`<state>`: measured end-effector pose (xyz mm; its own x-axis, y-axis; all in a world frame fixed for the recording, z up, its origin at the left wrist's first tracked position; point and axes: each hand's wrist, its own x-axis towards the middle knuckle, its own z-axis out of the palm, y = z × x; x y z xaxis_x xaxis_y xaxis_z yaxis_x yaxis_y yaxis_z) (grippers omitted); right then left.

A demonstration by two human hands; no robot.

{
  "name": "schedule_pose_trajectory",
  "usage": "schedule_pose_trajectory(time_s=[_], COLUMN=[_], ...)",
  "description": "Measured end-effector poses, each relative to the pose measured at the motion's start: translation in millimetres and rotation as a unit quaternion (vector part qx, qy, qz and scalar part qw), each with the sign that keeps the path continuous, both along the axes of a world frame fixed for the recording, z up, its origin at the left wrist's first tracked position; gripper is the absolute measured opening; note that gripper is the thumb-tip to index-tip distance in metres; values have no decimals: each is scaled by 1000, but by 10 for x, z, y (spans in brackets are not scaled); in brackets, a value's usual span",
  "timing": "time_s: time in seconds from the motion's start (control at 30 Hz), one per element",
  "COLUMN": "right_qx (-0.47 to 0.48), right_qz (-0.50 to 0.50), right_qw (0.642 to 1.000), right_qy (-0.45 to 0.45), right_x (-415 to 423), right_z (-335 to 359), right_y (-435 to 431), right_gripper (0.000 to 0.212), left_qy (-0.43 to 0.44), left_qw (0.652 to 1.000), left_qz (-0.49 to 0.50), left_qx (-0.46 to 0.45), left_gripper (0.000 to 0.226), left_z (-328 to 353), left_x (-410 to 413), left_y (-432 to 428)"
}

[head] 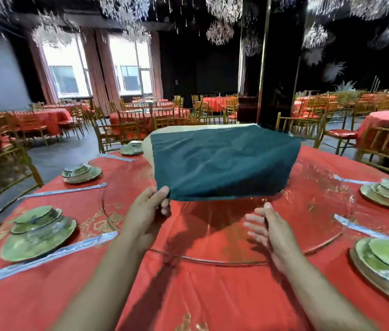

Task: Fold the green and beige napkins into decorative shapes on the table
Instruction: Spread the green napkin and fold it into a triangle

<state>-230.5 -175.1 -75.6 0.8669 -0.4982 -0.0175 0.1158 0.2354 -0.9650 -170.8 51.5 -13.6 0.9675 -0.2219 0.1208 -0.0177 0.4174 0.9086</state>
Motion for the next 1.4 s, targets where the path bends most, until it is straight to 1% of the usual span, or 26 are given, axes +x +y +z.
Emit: schedule_pose_trajectory(time_s=[0.13, 0.2, 0.23, 0.27, 0.3, 0.37, 0.4, 0.43, 0.5, 0.53, 0.6, 0.63, 0.7, 0.77, 0.8, 0.87, 0.97, 1.03, 1.07, 1.1, 1.13, 1.17, 1.23, 1.3, 1.33, 1.4], right_qx=[201, 254, 273, 288, 297, 297, 272, 207, 22, -55, -168, -211, -279, -317, -330, -356, -377, -392, -396, -394, -387, -377, -367, -363, -368, -410], right_qz=[11, -10, -15, -11, 1, 0, -11, -32, -80, -94, -101, -107, -119, -132, -136, -145, -151, -155, -152, -139, -118, -93, -54, -62, -83, -133], right_qw=[979, 966, 961, 957, 954, 955, 962, 978, 997, 994, 980, 971, 952, 937, 931, 918, 908, 900, 899, 903, 911, 920, 928, 930, 926, 900], right_qy=[21, 38, 42, 39, 28, -13, -26, -25, 5, 14, 22, 25, 47, 68, 76, 94, 107, 112, 109, 96, 75, 52, 14, 4, 15, 64], right_x=[-247, -299, -322, -345, -360, -369, -360, -354, -385, -404, -459, -473, -491, -524, -539, -610, -675, -684, -672, -654, -633, -604, -540, -466, -438, -417], right_z=[-15, -33, -45, -69, -94, -173, -219, -251, -278, -270, -212, -171, -100, -70, -81, -116, -189, -187, -176, -174, -177, -185, -213, -284, -319, -399], right_y=[122, 165, 189, 210, 234, 263, 262, 254, 204, 149, 12, -68, -222, -301, -315, -305, -313, -303, -273, -227, -159, -86, 34, 12, -42, -182], right_gripper=[53, 61, 61, 56, 46, 29, 27, 24, 21, 20, 21, 23, 26, 28, 29, 31, 32, 32, 31, 29, 25, 20, 9, 13, 15, 21], left_qy=[16, 28, 28, 31, 32, 47, 54, 50, 65, 66, 3, -62, -193, -270, -291, -309, -288, -301, -314, -336, -367, -396, -401, -402, -408, -409], left_qw=[999, 996, 995, 993, 991, 983, 979, 978, 982, 983, 971, 950, 883, 797, 752, 675, 598, 574, 565, 558, 547, 522, 490, 499, 515, 576], left_qz=[-50, -77, -90, -103, -115, -139, -136, -121, -74, -46, 12, 38, 79, 61, 39, -14, -49, 1, 37, 77, 118, 161, 226, 257, 244, 172], left_qx=[13, 26, 32, 49, 68, 110, 141, 165, 163, 167, 239, 302, 420, 537, 590, 670, 746, 762, 762, 755, 743, 738, 740, 723, 713, 687], left_gripper=[25, 21, 28, 35, 33, 20, 20, 23, 23, 22, 22, 22, 6, 36, 47, 55, 76, 117, 130, 127, 111, 95, 70, 48, 43, 53], left_z=[-144, -286, -358, -401, -484, -657, -717, -786, -895, -911, -962, -988, -1007, -1006, -996, -978, -1044, -1080, -1089, -1118, -1170, -1212, -1261, -1203, -1151, -1028], left_x=[-553, -740, -815, -907, -960, -1050, -1081, -1085, -1022, -988, -835, -736, -557, -411, -359, -297, -222, -202, -204, -202, -186, -168, -125, -111, -100, -109], left_y=[242, 371, 432, 477, 521, 589, 617, 627, 634, 623, 549, 491, 326, 117, 21, -149, -177, -37, 61, 185, 320, 452, 715, 844, 844, 716])
